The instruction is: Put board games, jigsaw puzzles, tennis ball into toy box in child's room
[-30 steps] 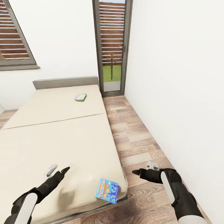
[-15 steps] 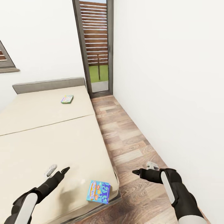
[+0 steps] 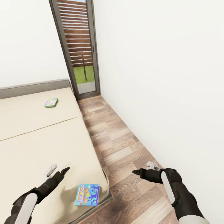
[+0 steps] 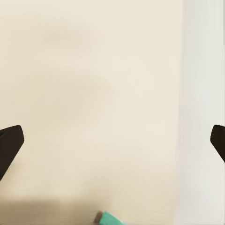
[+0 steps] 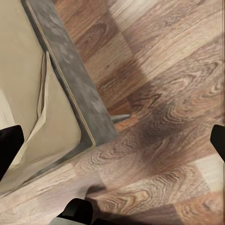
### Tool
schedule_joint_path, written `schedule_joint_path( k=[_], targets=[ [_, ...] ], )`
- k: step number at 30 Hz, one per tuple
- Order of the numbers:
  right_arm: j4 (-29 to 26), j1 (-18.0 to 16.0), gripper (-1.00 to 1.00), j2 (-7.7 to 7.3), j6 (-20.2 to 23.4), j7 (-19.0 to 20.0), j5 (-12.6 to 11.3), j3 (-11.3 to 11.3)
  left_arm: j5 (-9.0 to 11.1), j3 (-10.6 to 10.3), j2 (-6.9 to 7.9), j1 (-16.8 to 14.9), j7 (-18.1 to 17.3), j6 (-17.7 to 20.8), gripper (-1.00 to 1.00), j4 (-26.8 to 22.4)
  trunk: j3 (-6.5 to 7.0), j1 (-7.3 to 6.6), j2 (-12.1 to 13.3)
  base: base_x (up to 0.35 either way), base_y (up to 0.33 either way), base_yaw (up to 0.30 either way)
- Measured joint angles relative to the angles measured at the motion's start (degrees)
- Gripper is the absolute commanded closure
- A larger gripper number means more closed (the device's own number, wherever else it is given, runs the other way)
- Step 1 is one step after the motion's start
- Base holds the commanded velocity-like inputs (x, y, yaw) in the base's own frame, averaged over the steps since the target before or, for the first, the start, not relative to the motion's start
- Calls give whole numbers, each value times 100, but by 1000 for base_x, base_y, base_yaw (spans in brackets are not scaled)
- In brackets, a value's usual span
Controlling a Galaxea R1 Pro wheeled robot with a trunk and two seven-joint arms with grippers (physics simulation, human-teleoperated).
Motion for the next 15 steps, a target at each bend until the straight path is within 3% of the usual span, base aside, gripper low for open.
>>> schedule_joint_path(
  k=[8, 15],
  targets=[
    [1, -1, -100, 0, -1, -1, -4, -1, 6, -2, 4, -3, 0, 21, -100, 1, 0, 1, 0, -42, 29, -117],
    [2, -1, -100, -1, -1, -1, -5, -2, 8, -9, 5, -4, 0, 35, -100, -2, 0, 2, 0, -183, 112, -41]
  ],
)
